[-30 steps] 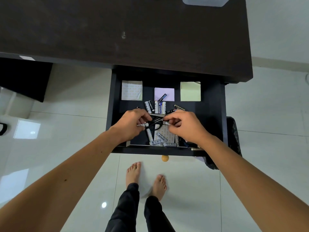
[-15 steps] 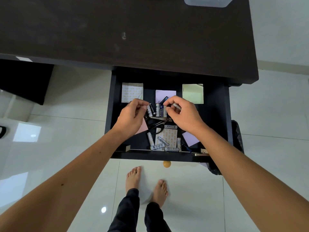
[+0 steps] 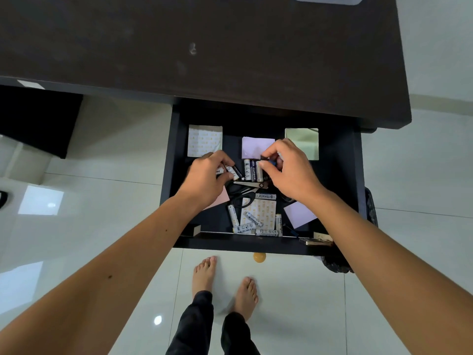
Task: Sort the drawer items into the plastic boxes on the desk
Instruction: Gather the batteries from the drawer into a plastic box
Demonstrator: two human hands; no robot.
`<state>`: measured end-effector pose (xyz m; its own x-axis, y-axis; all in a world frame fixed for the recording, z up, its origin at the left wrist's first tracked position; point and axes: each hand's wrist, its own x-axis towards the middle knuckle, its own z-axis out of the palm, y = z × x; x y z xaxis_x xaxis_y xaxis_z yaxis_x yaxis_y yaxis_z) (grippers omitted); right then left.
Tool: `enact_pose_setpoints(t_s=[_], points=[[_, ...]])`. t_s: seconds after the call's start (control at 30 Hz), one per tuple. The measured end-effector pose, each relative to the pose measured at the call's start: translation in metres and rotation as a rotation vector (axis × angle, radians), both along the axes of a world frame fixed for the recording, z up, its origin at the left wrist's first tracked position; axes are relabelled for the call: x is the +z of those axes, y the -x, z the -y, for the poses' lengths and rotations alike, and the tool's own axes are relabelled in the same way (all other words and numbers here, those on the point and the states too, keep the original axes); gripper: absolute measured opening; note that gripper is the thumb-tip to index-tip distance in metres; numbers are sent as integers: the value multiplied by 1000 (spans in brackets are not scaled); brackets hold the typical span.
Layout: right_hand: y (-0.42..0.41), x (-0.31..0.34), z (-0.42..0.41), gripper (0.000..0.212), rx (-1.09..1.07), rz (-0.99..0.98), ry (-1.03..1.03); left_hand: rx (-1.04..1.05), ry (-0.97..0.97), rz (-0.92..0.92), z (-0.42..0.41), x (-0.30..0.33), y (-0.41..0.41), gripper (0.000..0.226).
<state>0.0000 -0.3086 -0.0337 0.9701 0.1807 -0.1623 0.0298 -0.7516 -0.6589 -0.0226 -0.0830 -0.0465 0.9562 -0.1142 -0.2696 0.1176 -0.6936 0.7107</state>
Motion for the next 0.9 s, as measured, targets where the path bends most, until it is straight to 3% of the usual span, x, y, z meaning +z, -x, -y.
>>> enact_pose_setpoints(t_s=[0.1,0.23,0.43,0.77,0.9], points=[[4,15,13,14,-97,-66,-64,-33,-48,14,0,1,-1,19],[8,24,28,33,-138,-123,-122,-102,-151,31,1,3,-3,22],[8,15,35,20,-120,-106,19,-197,-276,45,4,10,-4,31],[8,3,35,15,-84,-88,100,-255,-264,39,2,9,-4,28],[12,6,33,15,2,-93,184,-164,-150,33,3,9,-4,21]])
